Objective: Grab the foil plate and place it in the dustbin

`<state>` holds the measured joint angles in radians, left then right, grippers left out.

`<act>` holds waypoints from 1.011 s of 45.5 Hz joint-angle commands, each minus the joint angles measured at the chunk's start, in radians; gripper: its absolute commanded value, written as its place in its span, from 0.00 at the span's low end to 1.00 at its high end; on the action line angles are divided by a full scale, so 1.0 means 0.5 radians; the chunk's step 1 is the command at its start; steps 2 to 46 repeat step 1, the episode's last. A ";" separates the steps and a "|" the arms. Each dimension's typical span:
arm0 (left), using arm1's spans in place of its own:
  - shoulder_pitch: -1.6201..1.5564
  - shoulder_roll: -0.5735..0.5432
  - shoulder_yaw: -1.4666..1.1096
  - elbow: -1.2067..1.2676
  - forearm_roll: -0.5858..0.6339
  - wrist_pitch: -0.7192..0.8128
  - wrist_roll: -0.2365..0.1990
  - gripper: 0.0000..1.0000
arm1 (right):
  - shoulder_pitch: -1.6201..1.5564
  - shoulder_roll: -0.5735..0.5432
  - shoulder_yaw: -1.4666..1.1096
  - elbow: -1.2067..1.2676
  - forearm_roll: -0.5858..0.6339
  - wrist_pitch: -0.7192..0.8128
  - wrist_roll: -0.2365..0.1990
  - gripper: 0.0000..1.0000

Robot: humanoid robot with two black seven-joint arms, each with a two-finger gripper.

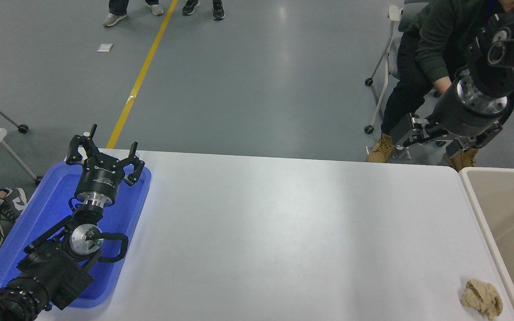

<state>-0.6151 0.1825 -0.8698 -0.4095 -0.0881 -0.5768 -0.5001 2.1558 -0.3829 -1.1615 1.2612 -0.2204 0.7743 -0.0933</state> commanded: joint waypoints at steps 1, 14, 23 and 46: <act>0.000 0.000 0.000 0.000 0.001 0.000 0.000 1.00 | 0.054 0.008 -0.033 0.082 0.002 0.022 0.000 1.00; 0.000 0.000 0.000 0.000 0.001 0.000 0.000 1.00 | 0.054 0.008 -0.033 0.082 0.002 0.022 0.000 1.00; 0.000 0.000 0.000 0.000 0.001 0.000 0.000 1.00 | 0.054 0.008 -0.033 0.082 0.002 0.022 0.000 1.00; 0.000 0.000 0.000 0.000 0.001 0.000 0.000 1.00 | 0.054 0.008 -0.033 0.082 0.002 0.022 0.000 1.00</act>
